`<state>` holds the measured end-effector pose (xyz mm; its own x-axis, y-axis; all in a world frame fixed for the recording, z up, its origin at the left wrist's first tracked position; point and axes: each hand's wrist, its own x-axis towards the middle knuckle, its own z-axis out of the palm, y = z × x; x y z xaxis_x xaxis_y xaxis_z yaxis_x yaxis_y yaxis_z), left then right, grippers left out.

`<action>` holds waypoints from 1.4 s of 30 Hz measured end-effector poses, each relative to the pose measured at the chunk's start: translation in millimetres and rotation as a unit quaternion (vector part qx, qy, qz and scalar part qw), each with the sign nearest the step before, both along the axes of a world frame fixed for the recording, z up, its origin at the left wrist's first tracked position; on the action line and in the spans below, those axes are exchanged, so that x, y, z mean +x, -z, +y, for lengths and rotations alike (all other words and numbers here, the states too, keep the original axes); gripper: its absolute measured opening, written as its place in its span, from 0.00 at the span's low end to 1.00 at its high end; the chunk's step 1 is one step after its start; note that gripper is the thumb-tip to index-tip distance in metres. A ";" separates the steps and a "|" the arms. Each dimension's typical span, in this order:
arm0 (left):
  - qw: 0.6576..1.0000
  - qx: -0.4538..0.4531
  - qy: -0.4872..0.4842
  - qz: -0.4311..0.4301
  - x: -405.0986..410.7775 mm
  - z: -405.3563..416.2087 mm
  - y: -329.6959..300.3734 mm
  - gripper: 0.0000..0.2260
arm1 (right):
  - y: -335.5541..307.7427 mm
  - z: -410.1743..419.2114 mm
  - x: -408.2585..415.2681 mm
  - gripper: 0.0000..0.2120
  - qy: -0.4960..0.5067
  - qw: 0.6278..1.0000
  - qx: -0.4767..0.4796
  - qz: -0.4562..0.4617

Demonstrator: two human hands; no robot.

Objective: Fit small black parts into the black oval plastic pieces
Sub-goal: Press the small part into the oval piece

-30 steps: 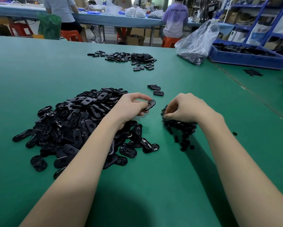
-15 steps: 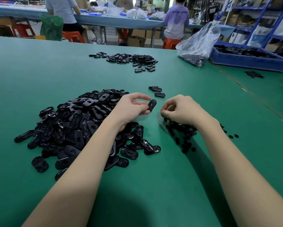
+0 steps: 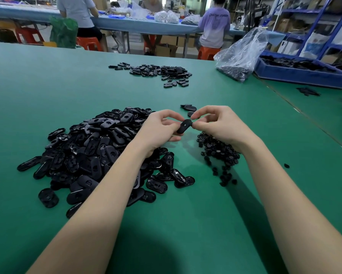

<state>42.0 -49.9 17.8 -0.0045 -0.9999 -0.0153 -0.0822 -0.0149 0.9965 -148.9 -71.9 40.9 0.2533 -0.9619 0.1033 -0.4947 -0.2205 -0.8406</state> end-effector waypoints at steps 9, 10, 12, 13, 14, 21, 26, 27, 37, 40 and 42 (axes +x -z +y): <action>0.998 -0.008 0.043 -0.044 4.1 0.9 -2.0 0.13 | 0.4 0.8 2.3 0.06 0.026 0.999 -0.002 0.045; 0.998 -0.010 0.040 -0.042 4.2 1.3 -1.5 0.13 | 0.3 1.1 2.3 0.05 0.026 0.999 -0.003 0.041; 0.999 -0.013 0.034 -0.037 3.9 1.5 -1.0 0.13 | -0.5 1.1 2.1 0.02 0.031 0.999 -0.007 0.037; 0.999 -0.014 0.033 -0.036 3.8 1.3 -1.0 0.14 | -1.2 1.2 2.1 0.01 0.036 0.999 -0.010 0.036; 0.999 -0.015 0.032 -0.036 3.7 1.1 -1.2 0.13 | -1.8 1.4 2.4 0.00 0.040 0.998 -0.013 0.037; 0.998 -0.019 0.033 -0.046 2.9 1.7 -0.6 0.12 | -1.9 2.4 5.0 0.02 0.060 0.998 -0.009 0.032; 0.999 -0.014 0.036 -0.035 3.4 1.6 -1.1 0.11 | 0.6 4.0 9.5 0.04 0.065 0.998 0.012 0.011; 0.999 -0.011 0.035 -0.036 4.1 1.5 -0.9 0.11 | 0.4 4.2 9.9 0.04 0.066 0.998 0.018 0.001; 0.999 0.012 0.038 -0.037 4.1 3.7 -1.2 0.09 | 5.5 3.5 8.0 0.10 0.079 0.996 0.044 0.019; 0.998 0.031 0.045 0.010 4.0 3.0 -2.3 0.10 | 5.4 3.8 4.3 0.12 0.050 0.994 0.100 -0.015; 0.995 0.047 0.056 0.066 2.2 2.8 -2.8 0.09 | 6.4 3.4 3.2 0.21 0.043 0.991 0.121 -0.034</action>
